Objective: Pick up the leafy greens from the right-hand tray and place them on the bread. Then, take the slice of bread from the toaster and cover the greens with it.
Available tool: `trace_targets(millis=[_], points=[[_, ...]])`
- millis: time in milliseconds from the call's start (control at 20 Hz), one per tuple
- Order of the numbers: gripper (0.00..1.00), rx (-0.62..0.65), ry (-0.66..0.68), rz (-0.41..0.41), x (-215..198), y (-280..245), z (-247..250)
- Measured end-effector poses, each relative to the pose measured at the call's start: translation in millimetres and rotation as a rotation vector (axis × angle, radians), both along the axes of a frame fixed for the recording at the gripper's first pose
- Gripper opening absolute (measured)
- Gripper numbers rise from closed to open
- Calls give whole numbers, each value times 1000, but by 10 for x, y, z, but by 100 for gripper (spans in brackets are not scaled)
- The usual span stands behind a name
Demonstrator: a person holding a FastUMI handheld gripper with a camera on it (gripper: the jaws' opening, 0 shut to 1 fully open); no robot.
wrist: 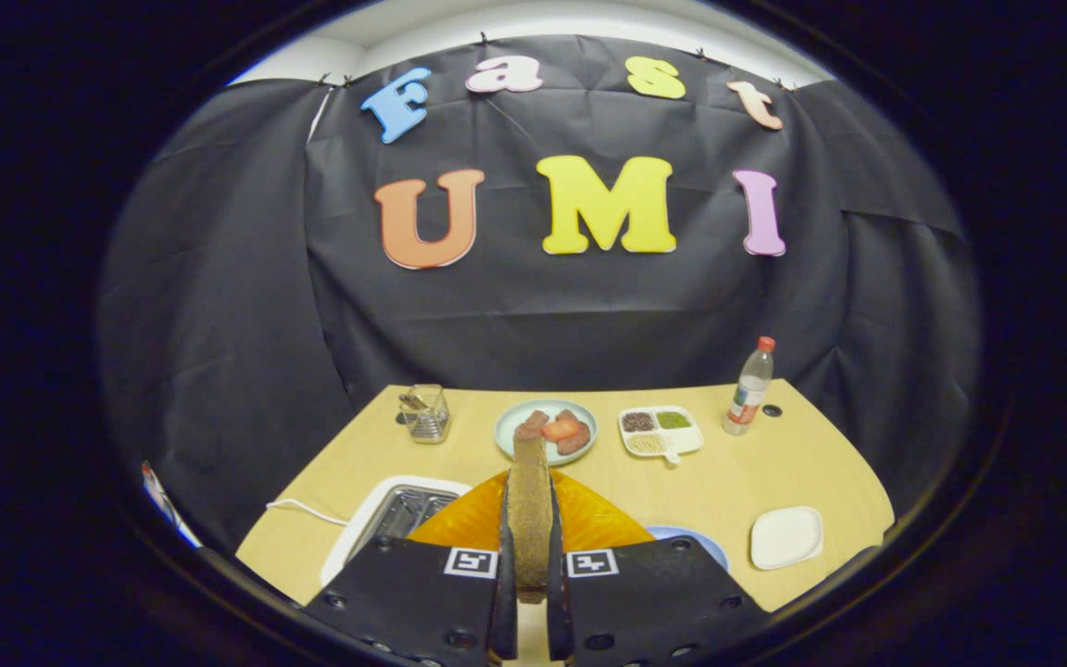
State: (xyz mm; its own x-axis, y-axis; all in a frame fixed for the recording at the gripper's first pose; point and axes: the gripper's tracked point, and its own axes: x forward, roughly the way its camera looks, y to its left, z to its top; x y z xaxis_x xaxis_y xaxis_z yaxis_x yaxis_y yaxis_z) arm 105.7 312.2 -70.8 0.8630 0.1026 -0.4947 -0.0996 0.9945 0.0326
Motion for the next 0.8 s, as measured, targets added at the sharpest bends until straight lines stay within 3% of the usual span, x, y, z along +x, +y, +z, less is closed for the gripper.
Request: trace_targets(millis=[350, 550, 800], points=[[12, 47, 143, -70, -2, -504, -809], [12, 113, 196, -47, -56, -510, -1083], [12, 89, 232, -41, -89, -811, -1441]])
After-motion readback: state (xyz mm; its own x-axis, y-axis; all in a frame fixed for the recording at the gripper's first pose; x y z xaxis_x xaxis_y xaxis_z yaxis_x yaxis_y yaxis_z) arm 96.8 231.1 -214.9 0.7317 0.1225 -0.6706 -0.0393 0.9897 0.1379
